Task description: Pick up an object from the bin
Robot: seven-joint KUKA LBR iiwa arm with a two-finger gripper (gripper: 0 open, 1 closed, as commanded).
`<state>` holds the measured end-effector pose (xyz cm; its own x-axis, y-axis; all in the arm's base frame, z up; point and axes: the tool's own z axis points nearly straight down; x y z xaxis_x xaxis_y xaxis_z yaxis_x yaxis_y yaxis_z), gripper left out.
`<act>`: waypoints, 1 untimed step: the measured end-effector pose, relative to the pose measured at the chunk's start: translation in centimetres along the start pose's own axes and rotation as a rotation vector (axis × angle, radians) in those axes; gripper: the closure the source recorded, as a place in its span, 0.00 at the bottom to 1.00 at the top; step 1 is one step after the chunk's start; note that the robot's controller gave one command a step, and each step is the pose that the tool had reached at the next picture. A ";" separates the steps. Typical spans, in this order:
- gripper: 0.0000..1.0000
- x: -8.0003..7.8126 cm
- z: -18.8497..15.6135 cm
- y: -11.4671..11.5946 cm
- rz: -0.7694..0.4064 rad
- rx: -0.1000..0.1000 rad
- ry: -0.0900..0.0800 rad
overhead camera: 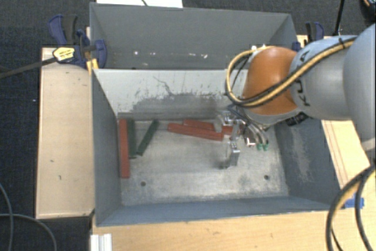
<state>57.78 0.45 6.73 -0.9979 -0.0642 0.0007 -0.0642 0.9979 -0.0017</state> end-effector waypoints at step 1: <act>0.00 -1.7 -0.4 6.4 -0.010 -0.006 -0.007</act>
Offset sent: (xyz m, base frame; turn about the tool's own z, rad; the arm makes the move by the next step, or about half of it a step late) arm 0.0117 0.0601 0.0027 -0.0045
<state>59.09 6.93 7.11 -0.9972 -0.0740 -0.0065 -0.0740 0.9972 0.0038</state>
